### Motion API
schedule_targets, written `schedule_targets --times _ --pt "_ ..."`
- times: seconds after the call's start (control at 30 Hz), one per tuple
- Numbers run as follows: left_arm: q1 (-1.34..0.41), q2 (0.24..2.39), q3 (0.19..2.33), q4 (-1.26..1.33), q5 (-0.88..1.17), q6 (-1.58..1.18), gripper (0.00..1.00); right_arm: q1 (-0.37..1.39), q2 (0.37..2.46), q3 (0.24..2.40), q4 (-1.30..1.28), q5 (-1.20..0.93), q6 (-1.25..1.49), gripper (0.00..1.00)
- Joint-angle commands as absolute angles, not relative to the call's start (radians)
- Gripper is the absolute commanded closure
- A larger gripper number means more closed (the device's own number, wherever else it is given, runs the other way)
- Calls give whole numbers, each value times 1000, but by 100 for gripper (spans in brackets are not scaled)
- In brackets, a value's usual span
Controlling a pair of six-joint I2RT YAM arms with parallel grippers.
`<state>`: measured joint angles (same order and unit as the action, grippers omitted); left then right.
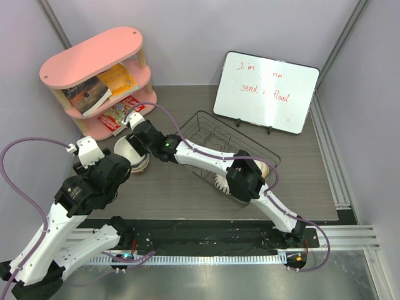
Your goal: Unload the bowls from the dish rack
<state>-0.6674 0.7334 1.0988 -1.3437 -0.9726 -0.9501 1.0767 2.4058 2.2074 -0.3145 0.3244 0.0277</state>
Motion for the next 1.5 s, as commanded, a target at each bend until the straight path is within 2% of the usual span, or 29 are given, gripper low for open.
schedule_targets --times 0.0,0.2,0.37,0.53,0.67,0.8,1.03,1.17,1.47 --pt "-666 758 1092 -1278 -960 -884 38 1065 2235 2145 -282 365 52 34" --pt "-664 762 1082 -1171 -901 -819 37 1031 2021 2004 -278 344 127 33" --pt "-666 808 1075 -1065 -825 -725 39 1019 1853 1907 -268 408 135 32" --pt "-664 943 1063 -835 -554 -569 39 951 1675 1723 -275 503 193 32" --pt "-667 1048 1127 -741 -382 -532 42 855 1499 1486 -314 532 262 32" --pt "-763 1161 1193 -686 -360 -465 43 818 1320 1312 -345 598 268 32" --pt "-939 1428 1333 -672 -327 -396 36 781 1169 1103 -457 676 359 32" --pt "-975 1485 1347 -591 -270 -399 31 764 1097 1051 -511 735 383 32" --pt "-1040 1687 1491 -571 -155 -336 30 690 930 1054 -621 819 434 32"
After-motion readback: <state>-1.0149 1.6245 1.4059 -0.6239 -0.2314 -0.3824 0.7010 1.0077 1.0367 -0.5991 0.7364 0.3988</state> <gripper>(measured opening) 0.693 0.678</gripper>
